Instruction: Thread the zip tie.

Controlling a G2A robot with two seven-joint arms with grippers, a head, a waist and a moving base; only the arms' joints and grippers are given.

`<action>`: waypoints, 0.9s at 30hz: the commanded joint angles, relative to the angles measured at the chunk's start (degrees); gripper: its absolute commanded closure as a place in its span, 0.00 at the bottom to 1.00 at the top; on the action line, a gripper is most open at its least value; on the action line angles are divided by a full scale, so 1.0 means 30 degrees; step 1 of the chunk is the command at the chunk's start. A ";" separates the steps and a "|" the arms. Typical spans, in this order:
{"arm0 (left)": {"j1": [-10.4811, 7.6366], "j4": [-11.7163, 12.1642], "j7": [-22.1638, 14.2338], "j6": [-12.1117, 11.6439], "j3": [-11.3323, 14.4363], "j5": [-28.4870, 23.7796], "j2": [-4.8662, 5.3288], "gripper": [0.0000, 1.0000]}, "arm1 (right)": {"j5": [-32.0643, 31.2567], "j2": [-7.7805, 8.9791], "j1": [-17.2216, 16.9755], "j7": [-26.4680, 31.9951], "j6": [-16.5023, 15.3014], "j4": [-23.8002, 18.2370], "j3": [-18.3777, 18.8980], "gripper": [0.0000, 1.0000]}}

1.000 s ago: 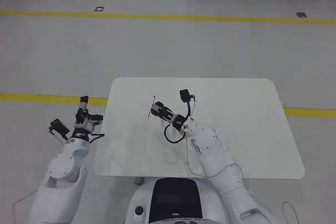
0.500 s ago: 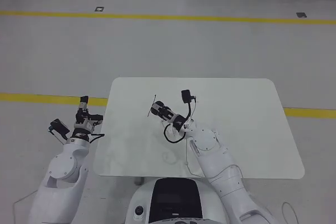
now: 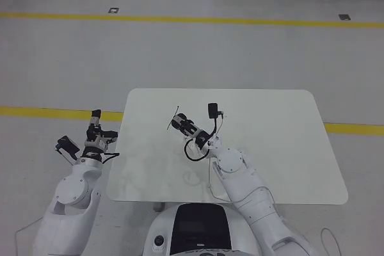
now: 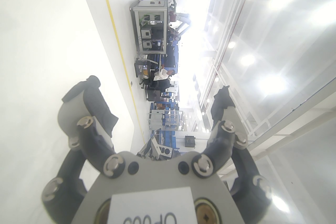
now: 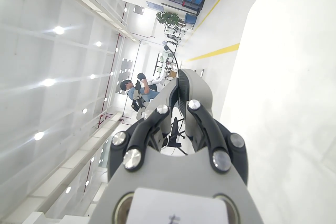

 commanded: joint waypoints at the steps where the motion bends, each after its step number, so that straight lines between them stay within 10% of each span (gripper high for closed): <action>1: 0.0000 0.0000 0.0000 0.0000 0.0000 0.0000 0.0000 0.00 | -0.0004 0.0000 -0.0002 0.0001 0.0000 -0.0003 0.0002 1.00; 27: 0.0000 0.0000 0.0000 0.0000 0.0000 0.0000 0.0000 0.00 | 0.0274 0.0077 -0.0830 -0.1601 0.0350 -0.1252 -0.0555 1.00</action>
